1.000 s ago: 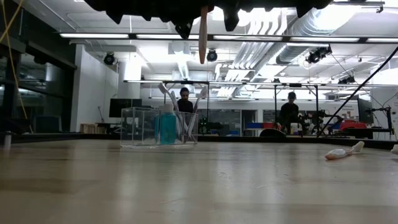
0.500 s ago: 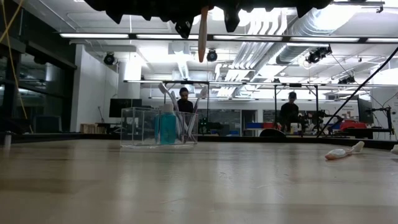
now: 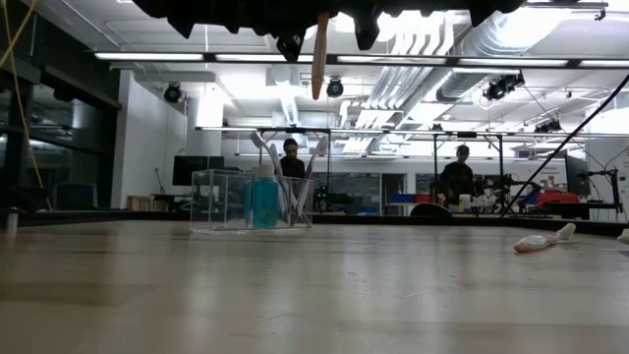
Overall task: Pick & Place toothbrushing station
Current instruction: Put the left orange toothbrush into the transparent organizer
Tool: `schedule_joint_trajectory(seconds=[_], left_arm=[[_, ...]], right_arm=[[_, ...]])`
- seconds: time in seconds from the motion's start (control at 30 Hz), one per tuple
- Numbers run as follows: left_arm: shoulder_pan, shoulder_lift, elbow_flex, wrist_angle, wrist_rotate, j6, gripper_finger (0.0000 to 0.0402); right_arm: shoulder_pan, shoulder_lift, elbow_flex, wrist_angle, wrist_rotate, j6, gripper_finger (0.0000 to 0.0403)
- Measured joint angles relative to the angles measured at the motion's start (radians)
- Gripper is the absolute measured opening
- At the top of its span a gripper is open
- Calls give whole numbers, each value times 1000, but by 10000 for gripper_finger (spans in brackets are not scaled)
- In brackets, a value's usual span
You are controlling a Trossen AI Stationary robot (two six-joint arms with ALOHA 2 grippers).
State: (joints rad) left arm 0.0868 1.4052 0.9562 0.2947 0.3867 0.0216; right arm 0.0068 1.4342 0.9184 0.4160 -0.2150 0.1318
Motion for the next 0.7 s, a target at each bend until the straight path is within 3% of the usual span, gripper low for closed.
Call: schedule_joint_trajectory(seconds=[0.27,0.7], left_arm=[[0,0,0,1,-1,0,15],[1,-21,-1,-27,-5,3,15]], right_arm=[[0,0,0,1,1,-3,150],[0,0,0,0,47,-22,162]])
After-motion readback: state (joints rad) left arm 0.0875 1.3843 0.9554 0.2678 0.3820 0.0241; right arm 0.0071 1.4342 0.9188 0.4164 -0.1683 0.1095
